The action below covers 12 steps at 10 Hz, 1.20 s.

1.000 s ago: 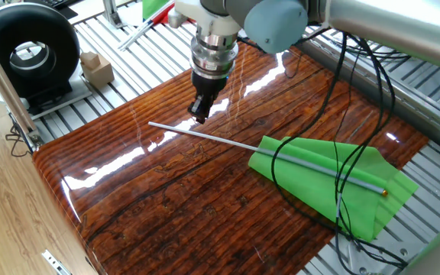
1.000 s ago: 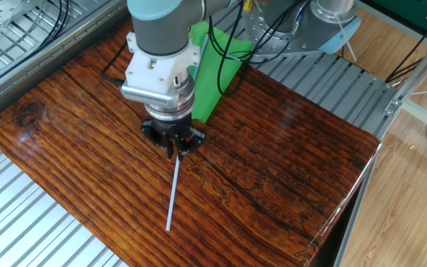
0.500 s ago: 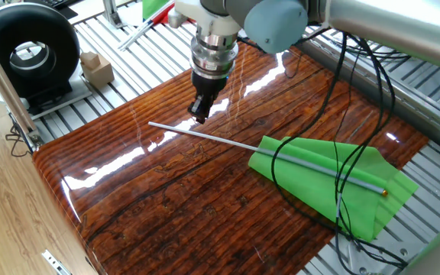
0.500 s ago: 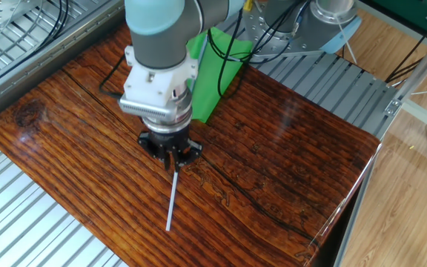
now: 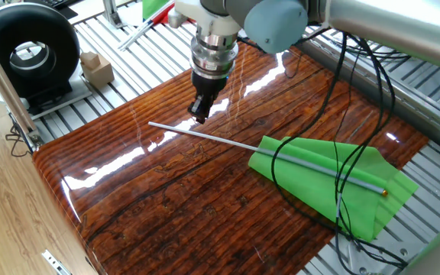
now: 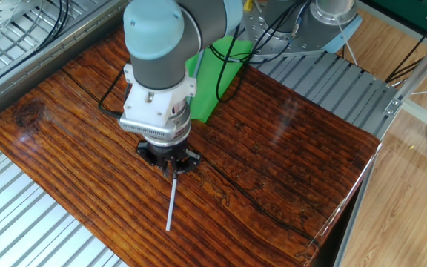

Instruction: Wave the flag

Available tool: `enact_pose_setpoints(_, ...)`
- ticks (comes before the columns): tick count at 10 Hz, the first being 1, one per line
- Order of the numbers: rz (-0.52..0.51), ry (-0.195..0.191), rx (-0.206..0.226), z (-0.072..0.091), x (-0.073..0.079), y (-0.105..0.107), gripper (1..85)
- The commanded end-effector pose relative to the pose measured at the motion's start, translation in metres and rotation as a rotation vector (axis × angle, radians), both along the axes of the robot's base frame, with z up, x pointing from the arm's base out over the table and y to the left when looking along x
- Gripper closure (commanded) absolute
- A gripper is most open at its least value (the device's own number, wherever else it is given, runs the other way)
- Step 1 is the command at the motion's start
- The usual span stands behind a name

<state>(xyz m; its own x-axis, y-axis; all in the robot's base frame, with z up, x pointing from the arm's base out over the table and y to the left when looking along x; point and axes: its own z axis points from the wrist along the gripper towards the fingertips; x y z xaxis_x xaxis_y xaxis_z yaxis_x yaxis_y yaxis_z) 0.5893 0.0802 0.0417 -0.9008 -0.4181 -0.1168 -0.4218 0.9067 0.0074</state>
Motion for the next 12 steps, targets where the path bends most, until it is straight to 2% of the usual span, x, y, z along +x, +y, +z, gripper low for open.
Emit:
enact_pose_setpoints(1, -0.004, 0.003, 0.006, -0.011, 0.006, 0.002, 60.0)
enact_pose_setpoints(7, -0.001, 0.0, 0.001, -0.023, 0.009, 0.004, 60.0)
enact_pose_setpoints(12, -0.002, -0.003, 0.019, -0.03, 0.009, 0.011, 60.0)
